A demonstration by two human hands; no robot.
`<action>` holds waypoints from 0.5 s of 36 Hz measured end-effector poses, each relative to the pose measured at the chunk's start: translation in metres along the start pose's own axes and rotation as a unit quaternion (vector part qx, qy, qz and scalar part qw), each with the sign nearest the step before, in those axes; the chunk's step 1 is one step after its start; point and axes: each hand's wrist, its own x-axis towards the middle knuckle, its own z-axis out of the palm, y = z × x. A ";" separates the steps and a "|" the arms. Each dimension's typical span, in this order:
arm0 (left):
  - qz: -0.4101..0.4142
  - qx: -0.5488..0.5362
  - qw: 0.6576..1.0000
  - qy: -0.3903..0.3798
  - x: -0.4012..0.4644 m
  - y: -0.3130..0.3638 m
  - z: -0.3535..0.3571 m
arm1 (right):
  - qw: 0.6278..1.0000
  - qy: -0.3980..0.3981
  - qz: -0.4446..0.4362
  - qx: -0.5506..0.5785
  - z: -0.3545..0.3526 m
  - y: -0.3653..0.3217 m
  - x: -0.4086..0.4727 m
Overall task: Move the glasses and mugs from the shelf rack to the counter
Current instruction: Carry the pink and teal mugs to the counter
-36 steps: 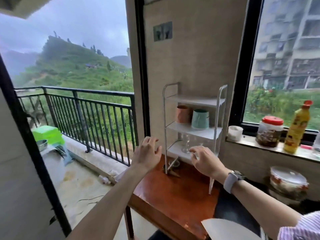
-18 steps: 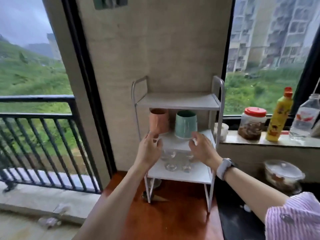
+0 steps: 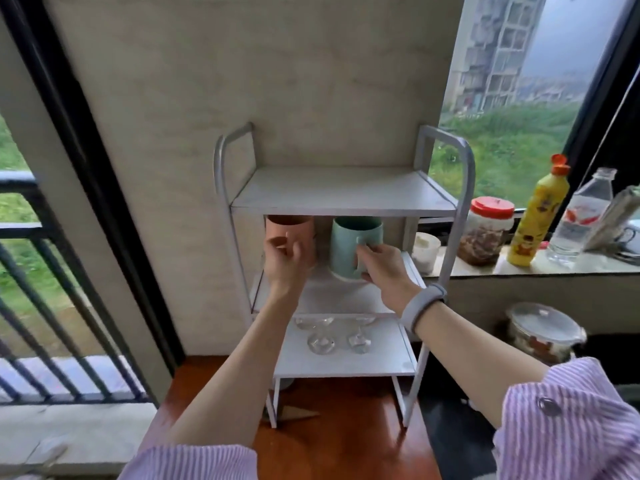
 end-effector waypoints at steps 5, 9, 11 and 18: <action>-0.010 0.025 1.000 -0.004 0.005 -0.001 0.001 | 0.999 0.018 -0.019 0.024 0.004 0.007 -0.001; 0.008 0.083 0.996 -0.009 0.002 -0.003 -0.002 | 0.999 0.014 -0.027 0.038 0.003 0.011 -0.005; 0.031 0.109 0.993 -0.015 -0.003 -0.007 -0.006 | 0.999 0.005 -0.020 0.042 0.001 0.011 -0.007; 0.105 0.071 0.990 -0.055 -0.028 -0.012 -0.020 | 0.999 -0.002 -0.029 0.041 -0.012 0.016 -0.012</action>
